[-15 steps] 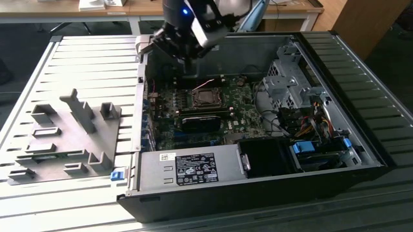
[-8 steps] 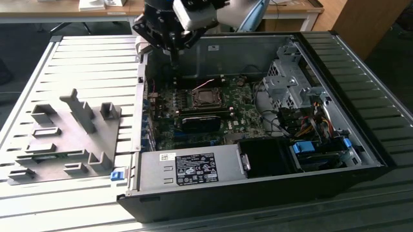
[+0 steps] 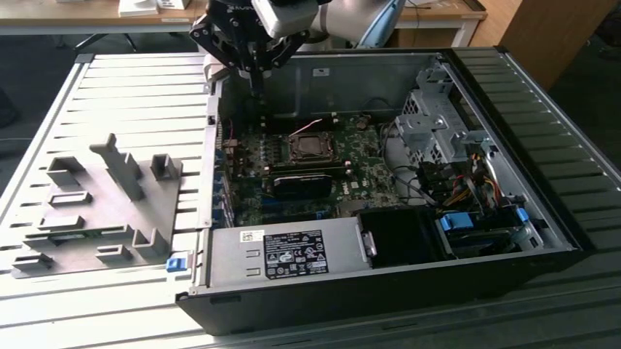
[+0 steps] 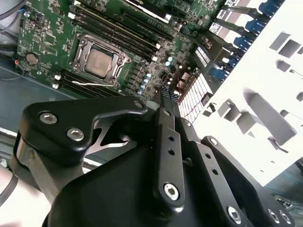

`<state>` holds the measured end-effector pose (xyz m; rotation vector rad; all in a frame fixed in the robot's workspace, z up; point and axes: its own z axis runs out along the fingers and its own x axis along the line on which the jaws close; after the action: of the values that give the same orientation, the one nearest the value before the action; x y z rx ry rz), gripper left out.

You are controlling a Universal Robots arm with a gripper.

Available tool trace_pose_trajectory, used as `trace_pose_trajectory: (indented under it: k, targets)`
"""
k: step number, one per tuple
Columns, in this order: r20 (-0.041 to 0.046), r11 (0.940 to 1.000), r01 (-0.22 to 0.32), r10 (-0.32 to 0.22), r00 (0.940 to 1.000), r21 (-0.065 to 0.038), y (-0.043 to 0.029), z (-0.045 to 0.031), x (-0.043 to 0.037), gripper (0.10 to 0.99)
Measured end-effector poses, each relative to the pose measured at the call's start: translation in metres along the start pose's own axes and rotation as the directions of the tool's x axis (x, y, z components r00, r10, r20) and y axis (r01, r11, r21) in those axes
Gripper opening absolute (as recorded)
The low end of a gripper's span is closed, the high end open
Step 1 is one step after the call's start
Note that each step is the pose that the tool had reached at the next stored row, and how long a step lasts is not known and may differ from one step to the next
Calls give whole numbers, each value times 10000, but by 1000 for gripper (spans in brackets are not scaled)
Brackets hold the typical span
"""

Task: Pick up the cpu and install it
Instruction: 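Install the first cpu locking lever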

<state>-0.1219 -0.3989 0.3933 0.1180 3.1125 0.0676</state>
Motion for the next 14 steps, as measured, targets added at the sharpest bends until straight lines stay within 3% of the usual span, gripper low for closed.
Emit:
trace_pose_trajectory:
  k: [14]
  targets:
    - [-2, 10000, 0, 0, 10000, 1, 20, 23, -1, 106]
